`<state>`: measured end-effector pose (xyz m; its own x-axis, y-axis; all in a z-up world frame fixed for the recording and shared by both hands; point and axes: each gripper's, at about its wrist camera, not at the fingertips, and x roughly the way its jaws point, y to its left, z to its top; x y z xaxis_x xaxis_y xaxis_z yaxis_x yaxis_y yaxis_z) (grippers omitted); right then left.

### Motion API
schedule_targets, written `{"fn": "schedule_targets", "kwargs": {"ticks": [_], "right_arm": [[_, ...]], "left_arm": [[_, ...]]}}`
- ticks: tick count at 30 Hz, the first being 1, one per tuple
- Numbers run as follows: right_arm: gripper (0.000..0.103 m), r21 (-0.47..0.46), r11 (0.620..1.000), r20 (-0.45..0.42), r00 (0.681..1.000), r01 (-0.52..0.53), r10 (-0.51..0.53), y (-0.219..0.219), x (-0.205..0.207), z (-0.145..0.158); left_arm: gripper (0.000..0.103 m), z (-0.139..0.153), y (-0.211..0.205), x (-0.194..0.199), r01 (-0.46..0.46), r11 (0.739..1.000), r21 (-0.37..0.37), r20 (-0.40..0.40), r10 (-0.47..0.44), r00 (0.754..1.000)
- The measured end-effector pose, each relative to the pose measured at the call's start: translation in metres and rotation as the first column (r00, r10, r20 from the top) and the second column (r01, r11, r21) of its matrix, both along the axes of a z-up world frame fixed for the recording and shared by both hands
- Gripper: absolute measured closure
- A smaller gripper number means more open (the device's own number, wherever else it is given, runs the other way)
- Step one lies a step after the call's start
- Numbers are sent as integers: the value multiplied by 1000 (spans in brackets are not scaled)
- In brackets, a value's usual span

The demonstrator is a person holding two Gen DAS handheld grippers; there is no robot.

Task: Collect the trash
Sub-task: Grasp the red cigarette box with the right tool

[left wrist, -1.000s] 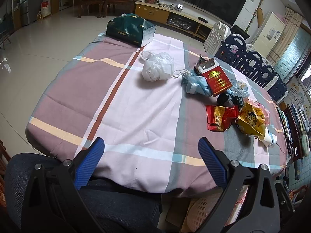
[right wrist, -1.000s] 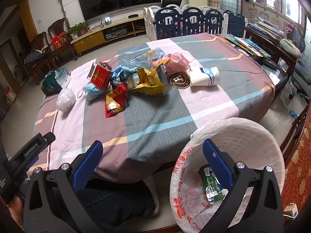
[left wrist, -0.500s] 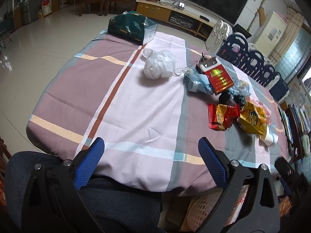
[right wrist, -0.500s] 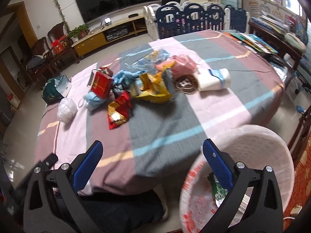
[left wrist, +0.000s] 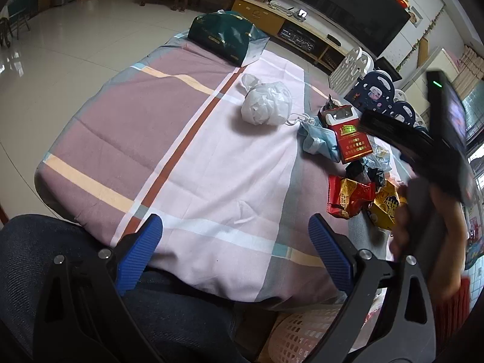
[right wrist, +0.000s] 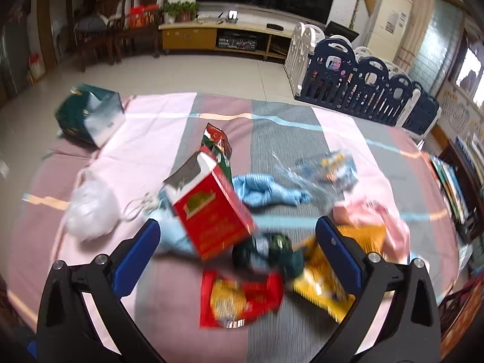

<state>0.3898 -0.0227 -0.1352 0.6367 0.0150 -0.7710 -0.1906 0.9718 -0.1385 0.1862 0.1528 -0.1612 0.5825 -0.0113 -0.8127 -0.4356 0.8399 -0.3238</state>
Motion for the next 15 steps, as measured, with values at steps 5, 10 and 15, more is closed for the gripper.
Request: {"fn": "schedule_targets", "kwargs": {"ticks": [5,10,15], "right_arm": [[13,-105,991,-59,995,-87,81,26,28,-28],[49,-56,986,-93,984,-159,153,32,7,-32],[71,157,967,-161,961,-199,224,16,-25,-16]], "left_arm": [[6,-4,4,3,-3,1000,-8,-16,3,1000],[6,-6,8,3,-20,999,-41,-23,19,1000],[6,-7,12,0,-59,997,-49,-25,57,998]]}}
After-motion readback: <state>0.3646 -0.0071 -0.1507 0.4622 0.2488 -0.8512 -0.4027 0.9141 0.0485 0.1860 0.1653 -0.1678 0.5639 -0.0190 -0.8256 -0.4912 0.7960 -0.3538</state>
